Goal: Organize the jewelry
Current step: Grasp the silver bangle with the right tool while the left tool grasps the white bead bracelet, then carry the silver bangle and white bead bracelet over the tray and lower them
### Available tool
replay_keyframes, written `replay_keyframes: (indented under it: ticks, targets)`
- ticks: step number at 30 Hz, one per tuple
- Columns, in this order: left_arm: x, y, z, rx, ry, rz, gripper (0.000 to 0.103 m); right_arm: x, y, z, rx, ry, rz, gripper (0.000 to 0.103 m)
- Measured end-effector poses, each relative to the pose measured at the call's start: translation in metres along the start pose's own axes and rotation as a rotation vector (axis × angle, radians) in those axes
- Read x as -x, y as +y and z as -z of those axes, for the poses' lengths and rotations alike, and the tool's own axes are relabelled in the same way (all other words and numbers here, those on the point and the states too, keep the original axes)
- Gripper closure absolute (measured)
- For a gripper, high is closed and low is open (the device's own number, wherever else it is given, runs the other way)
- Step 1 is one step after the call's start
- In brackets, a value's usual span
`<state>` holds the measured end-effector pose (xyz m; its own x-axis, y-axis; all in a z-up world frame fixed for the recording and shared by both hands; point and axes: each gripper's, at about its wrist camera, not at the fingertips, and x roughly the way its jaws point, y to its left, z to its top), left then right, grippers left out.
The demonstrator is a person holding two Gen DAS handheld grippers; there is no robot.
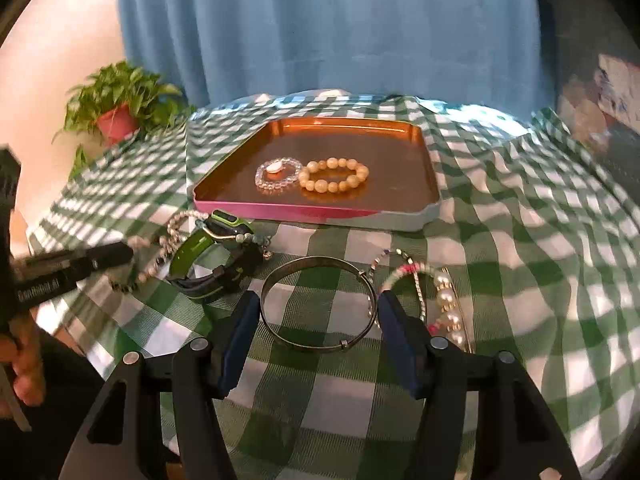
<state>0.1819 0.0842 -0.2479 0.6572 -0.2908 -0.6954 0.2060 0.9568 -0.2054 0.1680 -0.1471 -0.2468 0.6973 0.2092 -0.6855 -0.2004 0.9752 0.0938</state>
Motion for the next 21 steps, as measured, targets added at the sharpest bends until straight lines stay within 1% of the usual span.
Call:
replay_keyframes:
  ticks: [2, 5, 7, 11, 15, 21]
  targets:
    - [0.004, -0.004, 0.002, 0.001, 0.007, 0.009, 0.095, 0.002, -0.002, 0.003, -0.050, 0.004, -0.018, 0.046]
    - [0.011, -0.010, 0.004, -0.009, 0.015, 0.011, 0.095, 0.009, -0.001, 0.007, -0.084, 0.002, -0.013, 0.046]
    - [0.015, -0.012, 0.003, -0.009, 0.012, 0.009, 0.095, 0.016, 0.000, 0.008, -0.093, -0.008, -0.013, 0.046]
    - [0.030, -0.017, -0.005, 0.008, -0.003, 0.028, 0.095, 0.033, 0.002, 0.002, -0.105, -0.024, -0.025, 0.046]
    - [0.053, -0.026, -0.020, -0.023, -0.048, 0.027, 0.095, 0.051, 0.001, -0.011, -0.128, -0.051, -0.033, 0.046]
    - [0.082, -0.042, -0.051, -0.072, -0.115, 0.042, 0.095, 0.076, 0.002, -0.027, -0.119, -0.093, -0.027, 0.046]
